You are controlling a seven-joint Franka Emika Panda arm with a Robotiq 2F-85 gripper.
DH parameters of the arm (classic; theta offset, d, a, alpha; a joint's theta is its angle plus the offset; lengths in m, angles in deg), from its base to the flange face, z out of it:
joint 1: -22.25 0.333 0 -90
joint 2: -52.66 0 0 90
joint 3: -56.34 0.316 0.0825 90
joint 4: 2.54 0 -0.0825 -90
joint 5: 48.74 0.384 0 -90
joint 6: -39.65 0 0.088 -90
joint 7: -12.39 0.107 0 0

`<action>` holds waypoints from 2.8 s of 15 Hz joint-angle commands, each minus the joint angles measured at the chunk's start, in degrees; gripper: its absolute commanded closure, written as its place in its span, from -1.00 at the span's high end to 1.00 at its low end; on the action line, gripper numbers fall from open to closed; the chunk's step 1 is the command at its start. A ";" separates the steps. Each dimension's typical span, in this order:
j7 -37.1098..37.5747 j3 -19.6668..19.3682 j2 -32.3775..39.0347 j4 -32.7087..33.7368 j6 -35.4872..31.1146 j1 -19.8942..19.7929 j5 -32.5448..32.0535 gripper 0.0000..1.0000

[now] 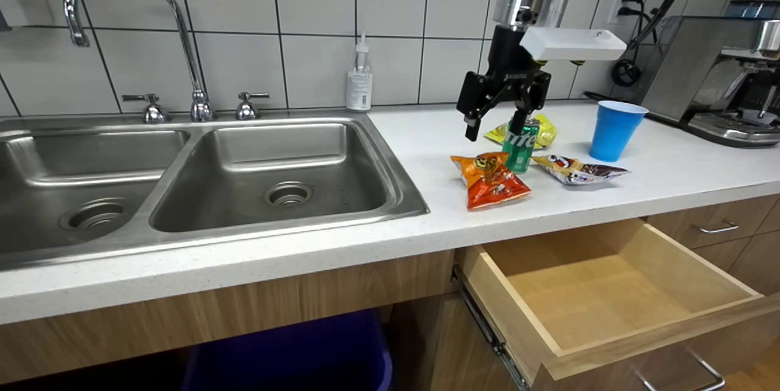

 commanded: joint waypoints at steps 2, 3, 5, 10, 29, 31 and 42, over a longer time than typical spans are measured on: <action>-0.90 0.09 4.81 5.14 -2.10 0.53 -2.43 1.00; -0.77 -0.05 5.70 5.73 -2.82 0.71 -3.03 1.00; -0.13 -0.42 7.45 6.82 -3.60 1.12 -4.11 1.00; -0.20 -0.60 10.39 8.28 -4.56 1.44 -4.97 1.00; -0.89 -0.86 12.76 8.42 -6.22 1.58 -4.85 1.00; -1.19 -0.94 12.28 7.88 -6.37 1.49 -5.12 1.00; -4.87 -0.67 9.73 3.38 -8.06 1.02 -7.22 1.00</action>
